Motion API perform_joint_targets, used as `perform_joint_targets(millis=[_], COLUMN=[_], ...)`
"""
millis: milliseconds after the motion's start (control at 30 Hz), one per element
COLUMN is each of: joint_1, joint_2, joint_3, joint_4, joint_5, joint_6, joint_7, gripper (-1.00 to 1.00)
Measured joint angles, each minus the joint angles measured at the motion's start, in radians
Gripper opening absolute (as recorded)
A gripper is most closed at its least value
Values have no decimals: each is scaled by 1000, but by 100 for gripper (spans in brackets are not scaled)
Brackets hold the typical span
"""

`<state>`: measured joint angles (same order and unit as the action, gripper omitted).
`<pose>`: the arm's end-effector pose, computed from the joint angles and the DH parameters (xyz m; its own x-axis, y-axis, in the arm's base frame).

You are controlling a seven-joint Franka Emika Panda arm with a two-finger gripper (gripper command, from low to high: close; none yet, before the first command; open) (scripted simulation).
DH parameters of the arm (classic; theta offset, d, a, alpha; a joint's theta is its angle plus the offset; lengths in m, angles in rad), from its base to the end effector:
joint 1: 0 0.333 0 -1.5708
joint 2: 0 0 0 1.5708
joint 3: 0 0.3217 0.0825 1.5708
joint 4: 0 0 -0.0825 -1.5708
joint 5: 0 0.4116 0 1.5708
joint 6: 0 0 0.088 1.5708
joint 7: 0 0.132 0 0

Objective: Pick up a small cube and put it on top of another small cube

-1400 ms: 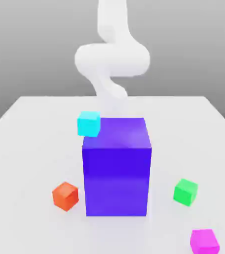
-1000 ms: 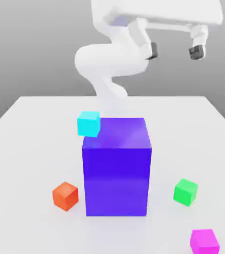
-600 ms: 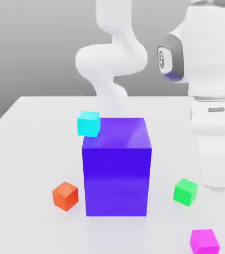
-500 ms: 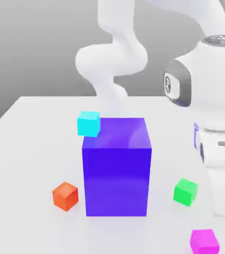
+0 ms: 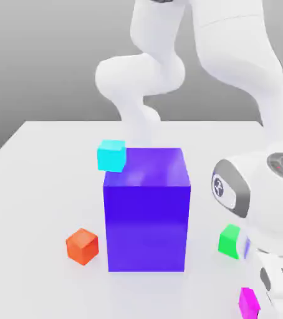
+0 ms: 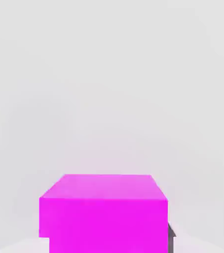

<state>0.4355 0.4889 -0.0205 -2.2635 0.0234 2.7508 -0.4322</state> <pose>0.4987 0.2179 0.0967 0.6764 0.7365 -0.0016 0.7365 -0.6764 0.0001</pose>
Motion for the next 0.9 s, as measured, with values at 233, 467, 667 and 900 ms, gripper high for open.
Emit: perform_joint_targets(millis=[233,467,667,900], joint_1=[36,106,139,142], joint_2=[-236,-476,-537,-384], joint_3=[0,35,54,46], joint_4=[-142,-392,-528,-525], joint_5=[-10,-20,-15,-31], joint_6=[-98,-89,-9,141], joint_7=[60,175,232,246], gripper=[-100,-100,-100,100])
